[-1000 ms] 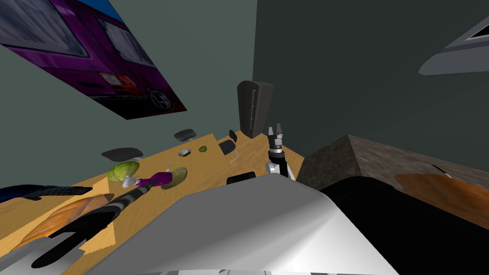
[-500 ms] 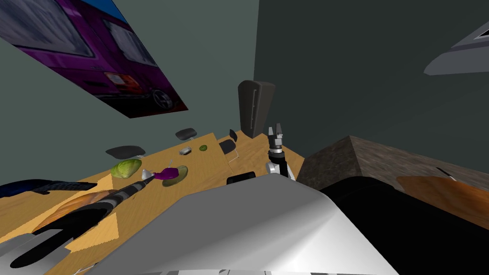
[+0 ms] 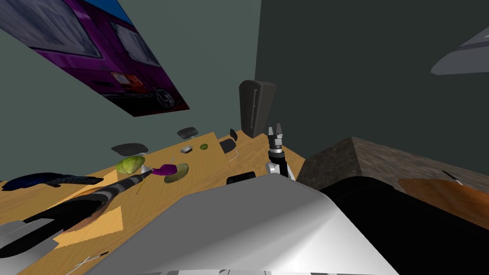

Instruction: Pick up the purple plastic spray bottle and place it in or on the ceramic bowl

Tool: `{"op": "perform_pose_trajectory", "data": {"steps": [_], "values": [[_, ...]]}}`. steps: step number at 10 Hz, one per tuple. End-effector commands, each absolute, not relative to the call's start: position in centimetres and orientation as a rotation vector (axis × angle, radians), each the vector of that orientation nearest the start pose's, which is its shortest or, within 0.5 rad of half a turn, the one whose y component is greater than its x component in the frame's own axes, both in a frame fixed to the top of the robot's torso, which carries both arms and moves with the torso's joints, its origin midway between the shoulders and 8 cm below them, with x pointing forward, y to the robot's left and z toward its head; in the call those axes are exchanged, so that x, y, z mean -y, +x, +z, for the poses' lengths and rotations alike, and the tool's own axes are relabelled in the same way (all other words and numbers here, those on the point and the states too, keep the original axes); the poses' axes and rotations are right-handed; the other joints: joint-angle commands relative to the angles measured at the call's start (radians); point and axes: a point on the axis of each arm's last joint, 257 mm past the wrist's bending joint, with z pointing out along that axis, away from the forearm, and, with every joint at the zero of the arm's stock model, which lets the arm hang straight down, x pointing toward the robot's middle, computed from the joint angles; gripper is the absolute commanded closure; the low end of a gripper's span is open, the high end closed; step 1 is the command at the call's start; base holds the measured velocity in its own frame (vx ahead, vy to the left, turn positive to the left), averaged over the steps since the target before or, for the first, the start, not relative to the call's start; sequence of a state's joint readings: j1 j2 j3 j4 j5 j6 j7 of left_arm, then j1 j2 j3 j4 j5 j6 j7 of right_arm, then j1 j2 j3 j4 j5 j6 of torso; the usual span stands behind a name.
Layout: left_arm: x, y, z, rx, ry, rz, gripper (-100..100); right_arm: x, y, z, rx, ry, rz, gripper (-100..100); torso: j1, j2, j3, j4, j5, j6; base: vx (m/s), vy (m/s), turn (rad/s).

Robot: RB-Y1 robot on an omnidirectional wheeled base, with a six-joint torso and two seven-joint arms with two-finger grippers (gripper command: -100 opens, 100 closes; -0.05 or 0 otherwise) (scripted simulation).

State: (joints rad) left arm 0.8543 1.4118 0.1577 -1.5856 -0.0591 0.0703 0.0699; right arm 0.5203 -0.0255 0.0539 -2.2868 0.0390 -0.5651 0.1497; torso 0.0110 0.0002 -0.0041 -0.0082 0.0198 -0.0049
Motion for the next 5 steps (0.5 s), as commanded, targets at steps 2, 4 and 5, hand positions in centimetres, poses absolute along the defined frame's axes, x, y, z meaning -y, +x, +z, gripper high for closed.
{"op": "perform_pose_trajectory", "data": {"steps": [2,4,5], "values": [[-67.40,30.04,-23.21,-2.162,-0.447,0.261,-100,25.38,33.31,3.19,-0.651,0.522,1.200,0,0.000,0.000,0.000,0.000,0.000,0.000,-0.022,-0.016,0.020],[-67.39,30.12,-23.12,-2.161,-0.448,0.261,0,25.38,33.31,3.18,-0.651,0.522,1.200,0,0.001,-0.001,-0.001,0.000,0.000,0.000,0.000,0.000,0.000],[-67.39,30.12,-23.12,-2.160,-0.448,0.261,0,25.38,33.31,3.18,-0.651,0.522,1.200,0,0.002,-0.002,-0.001,0.000,0.001,0.000,0.000,0.000,0.000]]}}
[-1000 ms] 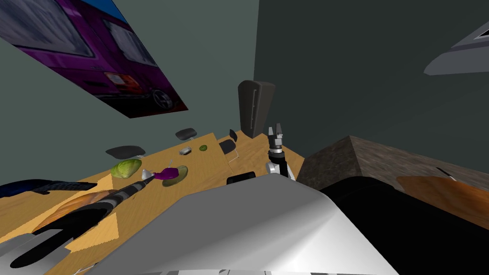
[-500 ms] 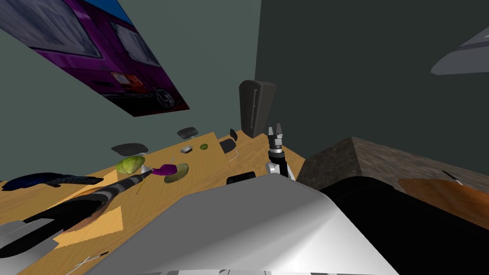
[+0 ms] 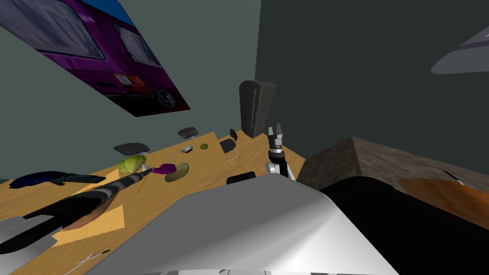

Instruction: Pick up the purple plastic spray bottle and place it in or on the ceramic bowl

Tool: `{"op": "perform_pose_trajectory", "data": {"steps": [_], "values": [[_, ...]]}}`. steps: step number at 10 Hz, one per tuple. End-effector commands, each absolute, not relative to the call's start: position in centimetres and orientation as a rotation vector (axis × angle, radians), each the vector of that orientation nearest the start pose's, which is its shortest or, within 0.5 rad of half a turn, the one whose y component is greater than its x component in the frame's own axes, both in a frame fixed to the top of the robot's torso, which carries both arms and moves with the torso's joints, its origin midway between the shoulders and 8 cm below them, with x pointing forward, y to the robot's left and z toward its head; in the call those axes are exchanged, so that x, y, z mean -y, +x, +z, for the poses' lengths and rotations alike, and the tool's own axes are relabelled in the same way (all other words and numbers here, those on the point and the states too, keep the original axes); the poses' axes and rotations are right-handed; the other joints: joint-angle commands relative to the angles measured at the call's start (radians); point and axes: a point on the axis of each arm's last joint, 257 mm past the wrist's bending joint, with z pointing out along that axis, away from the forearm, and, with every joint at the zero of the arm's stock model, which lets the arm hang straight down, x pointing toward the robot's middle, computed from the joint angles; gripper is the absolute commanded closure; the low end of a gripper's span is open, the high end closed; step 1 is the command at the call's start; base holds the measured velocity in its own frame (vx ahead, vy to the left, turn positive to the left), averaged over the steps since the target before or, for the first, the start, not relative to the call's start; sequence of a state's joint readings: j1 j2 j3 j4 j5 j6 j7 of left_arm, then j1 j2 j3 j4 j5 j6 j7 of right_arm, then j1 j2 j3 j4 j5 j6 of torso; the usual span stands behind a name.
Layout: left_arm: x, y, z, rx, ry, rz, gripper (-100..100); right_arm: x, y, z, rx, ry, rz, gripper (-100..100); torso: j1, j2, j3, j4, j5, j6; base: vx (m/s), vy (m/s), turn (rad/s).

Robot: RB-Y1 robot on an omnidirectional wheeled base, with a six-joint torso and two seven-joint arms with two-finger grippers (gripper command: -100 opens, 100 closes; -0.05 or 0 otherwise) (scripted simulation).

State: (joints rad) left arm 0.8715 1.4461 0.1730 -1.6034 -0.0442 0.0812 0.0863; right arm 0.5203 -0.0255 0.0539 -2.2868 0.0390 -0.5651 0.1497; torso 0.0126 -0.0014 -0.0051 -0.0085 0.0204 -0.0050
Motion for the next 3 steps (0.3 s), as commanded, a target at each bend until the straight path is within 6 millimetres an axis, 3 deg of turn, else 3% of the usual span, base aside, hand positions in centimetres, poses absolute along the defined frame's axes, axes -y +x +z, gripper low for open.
{"op": "perform_pose_trajectory", "data": {"steps": [1,3], "values": [[-67.39,30.12,-23.12,-2.160,-0.448,0.261,0,25.38,33.31,3.18,-0.651,0.522,1.200,0,0.000,0.000,0.000,0.000,0.000,0.000,0.000,0.000,0.000],[-67.39,30.12,-23.12,-2.160,-0.448,0.261,0,25.38,33.31,3.18,-0.651,0.522,1.200,0,0.000,0.000,0.000,0.000,0.000,0.000,0.000,0.000,0.000]]}}
